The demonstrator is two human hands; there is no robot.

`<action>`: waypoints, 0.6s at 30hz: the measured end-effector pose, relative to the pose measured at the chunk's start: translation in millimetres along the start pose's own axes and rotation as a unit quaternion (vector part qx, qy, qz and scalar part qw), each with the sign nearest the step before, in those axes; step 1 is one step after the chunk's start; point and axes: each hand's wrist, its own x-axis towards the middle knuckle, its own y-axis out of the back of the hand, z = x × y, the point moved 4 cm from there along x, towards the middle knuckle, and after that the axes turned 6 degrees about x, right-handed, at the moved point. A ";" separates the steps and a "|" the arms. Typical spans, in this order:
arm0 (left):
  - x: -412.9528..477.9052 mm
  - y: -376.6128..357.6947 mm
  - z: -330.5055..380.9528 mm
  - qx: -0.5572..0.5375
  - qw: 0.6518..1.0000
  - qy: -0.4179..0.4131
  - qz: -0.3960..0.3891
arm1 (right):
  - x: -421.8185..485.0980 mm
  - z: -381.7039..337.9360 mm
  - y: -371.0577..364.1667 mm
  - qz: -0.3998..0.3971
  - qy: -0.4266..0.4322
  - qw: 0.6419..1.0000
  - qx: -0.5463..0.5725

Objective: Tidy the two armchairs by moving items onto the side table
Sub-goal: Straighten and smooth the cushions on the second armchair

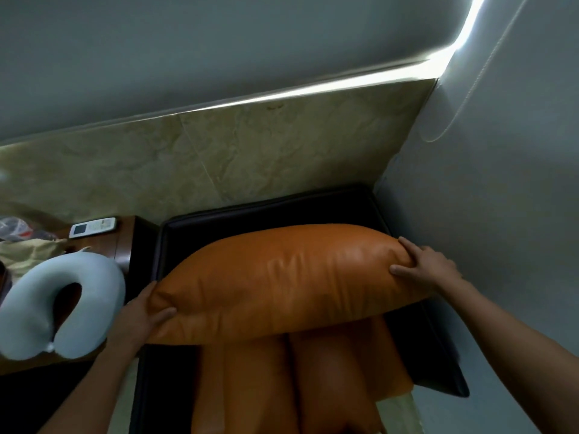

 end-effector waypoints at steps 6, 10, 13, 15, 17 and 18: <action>35.9 13.6 24.2 0.130 0.983 -0.042 0.119 | 32.9 -35.3 5.2 0.108 0.000 0.992 -0.067; 70.5 22.2 43.2 0.181 0.972 -0.037 0.148 | 68.4 -45.5 6.1 0.145 0.015 0.986 -0.080; 103.2 25.2 48.2 0.200 0.966 -0.043 0.159 | 99.2 -55.5 12.3 0.170 0.031 0.981 -0.093; 125.7 25.1 52.2 0.195 0.964 -0.052 0.173 | 120.6 -65.2 15.8 0.187 0.039 0.977 -0.099; 145.2 20.3 55.4 0.205 0.960 -0.045 0.186 | 144.1 -77.6 15.4 0.199 0.055 0.974 -0.094; 154.6 15.5 57.8 0.215 0.957 -0.042 0.192 | 156.1 -84.6 13.4 0.198 0.068 0.974 -0.088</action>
